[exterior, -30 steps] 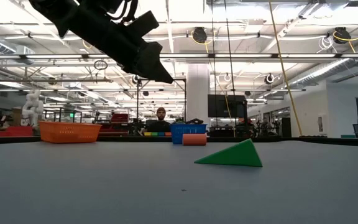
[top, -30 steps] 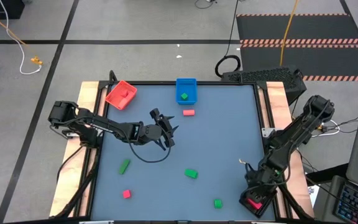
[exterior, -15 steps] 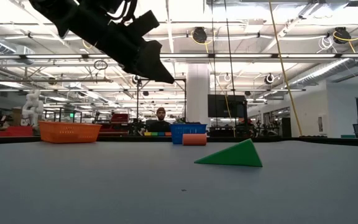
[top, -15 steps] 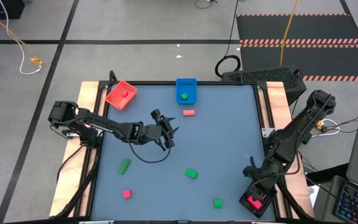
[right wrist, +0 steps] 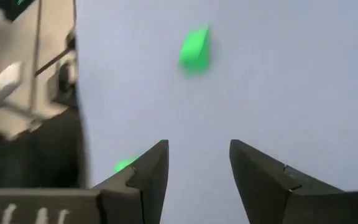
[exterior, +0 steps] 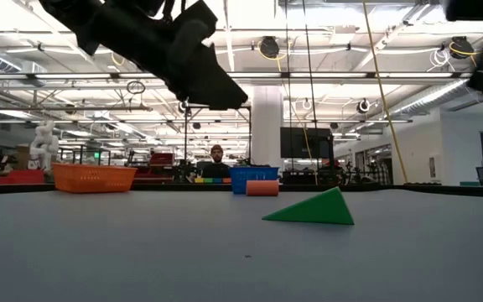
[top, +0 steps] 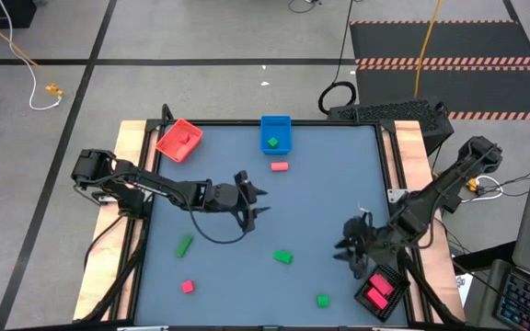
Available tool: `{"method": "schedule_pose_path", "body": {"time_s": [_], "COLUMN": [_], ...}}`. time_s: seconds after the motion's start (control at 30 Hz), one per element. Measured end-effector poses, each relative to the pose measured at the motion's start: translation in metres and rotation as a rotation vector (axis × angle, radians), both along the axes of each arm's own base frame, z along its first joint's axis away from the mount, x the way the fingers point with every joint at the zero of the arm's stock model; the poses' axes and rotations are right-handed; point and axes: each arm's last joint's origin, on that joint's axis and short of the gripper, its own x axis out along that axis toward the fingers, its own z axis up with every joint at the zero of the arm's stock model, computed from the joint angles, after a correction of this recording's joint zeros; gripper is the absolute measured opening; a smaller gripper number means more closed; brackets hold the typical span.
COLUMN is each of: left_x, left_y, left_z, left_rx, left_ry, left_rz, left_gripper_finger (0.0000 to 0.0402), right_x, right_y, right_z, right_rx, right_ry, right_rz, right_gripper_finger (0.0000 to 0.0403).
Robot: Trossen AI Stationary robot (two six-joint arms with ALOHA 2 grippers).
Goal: Sort & place blocks by color
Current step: Put the green block into the blue bin
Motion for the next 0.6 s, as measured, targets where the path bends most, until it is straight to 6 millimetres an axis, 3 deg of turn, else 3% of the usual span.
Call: {"method": "schedule_pose_path", "body": {"time_s": [0.27, 0.6], "left_x": [-0.004, 0.003], "left_y": [-0.031, -0.066], "left_z": [-0.001, -0.011], "left_rx": [-0.139, -0.133], "left_ry": [0.032, -0.070], "left_rz": [-0.353, -0.473], "left_gripper_finger": [0.0223, 0.0223], "right_x": [0.026, 0.059], "right_y": [-0.022, -0.032], "right_z": [0.003, 0.006], "right_rx": [-0.217, -0.431], "right_ry": [-0.114, -0.302], "right_rz": [0.035, 0.071], "right_gripper_finger": [0.0164, 0.0164]}}
